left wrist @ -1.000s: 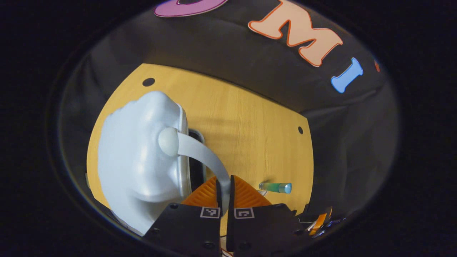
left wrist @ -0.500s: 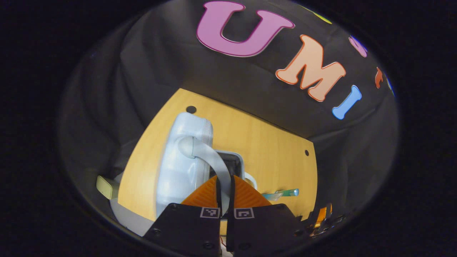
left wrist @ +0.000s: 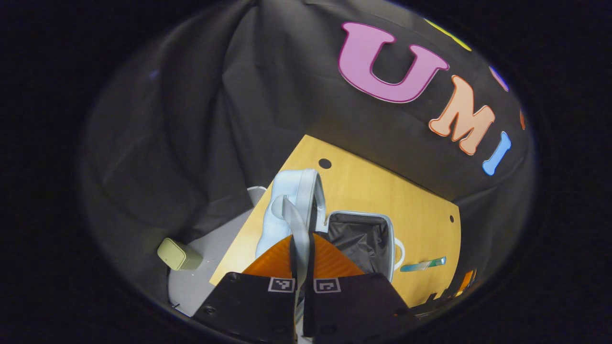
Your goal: First open the suitcase, pack the skin care products into it, and then close the suitcase.
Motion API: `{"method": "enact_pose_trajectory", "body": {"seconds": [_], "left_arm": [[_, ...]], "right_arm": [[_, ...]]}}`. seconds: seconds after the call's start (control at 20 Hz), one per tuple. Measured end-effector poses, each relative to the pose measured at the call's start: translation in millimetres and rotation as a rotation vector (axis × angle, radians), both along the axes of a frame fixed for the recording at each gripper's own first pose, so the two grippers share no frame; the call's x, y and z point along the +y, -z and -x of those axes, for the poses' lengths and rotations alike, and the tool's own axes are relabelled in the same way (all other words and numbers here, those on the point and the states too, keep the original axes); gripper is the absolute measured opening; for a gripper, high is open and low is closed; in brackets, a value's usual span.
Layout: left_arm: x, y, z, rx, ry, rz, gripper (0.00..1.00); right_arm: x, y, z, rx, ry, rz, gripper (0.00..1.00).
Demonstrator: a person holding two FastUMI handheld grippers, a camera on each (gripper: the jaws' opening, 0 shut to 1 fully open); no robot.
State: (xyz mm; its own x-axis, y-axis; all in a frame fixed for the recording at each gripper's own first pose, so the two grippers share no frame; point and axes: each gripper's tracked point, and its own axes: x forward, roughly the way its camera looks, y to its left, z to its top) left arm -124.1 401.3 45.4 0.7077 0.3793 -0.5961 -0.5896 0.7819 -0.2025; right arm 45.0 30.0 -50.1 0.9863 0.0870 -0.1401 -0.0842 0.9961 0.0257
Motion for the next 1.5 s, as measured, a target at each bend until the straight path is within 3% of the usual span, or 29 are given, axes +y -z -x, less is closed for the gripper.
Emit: {"method": "enact_pose_trajectory", "body": {"seconds": [0.25, 0.55, 1.0, 1.1, 1.2, 1.25, 1.45, 1.5], "left_arm": [[56.5, 54.6, 45.1, 0.11, -0.089, -0.054, 0.0], [90.1, 133.5, 73.4, 0.167, -0.194, -0.009, 0.0], [99.7, 225.8, 94.3, 0.212, -0.26, 0.143, 0.01], [104.2, 227.9, 101.8, 0.228, -0.282, 0.121, 0.12], [99.5, 216.2, 107.6, 0.23, -0.276, 0.083, 0.16], [95.9, 209.1, 110.1, 0.239, -0.265, 0.047, 0.27], [45.5, 180.5, 95.0, 0.234, -0.148, -0.071, 0.99], [21.0, 175.1, 84.5, 0.206, -0.099, -0.059, 0.99]], "right_arm": [[9.5, 0.7, 2.2, 0.0, 0.018, 0.012, 0.98], [11.2, -4.8, 6.1, 0.004, 0.038, 0.008, 0.95], [11.7, -8.1, 7.6, 0.01, 0.04, 0.018, 0.98], [11.8, -5.9, 9.6, 0.015, 0.036, 0.024, 0.95], [10.7, -1.7, 10.7, 0.025, 0.036, 0.018, 0.98], [10.6, 0.0, 10.8, 0.029, 0.037, 0.013, 0.98], [8.1, 9.8, 12.1, 0.047, 0.032, -0.006, 0.98], [7.7, 12.9, 11.8, 0.053, 0.03, -0.009, 0.98]]}}
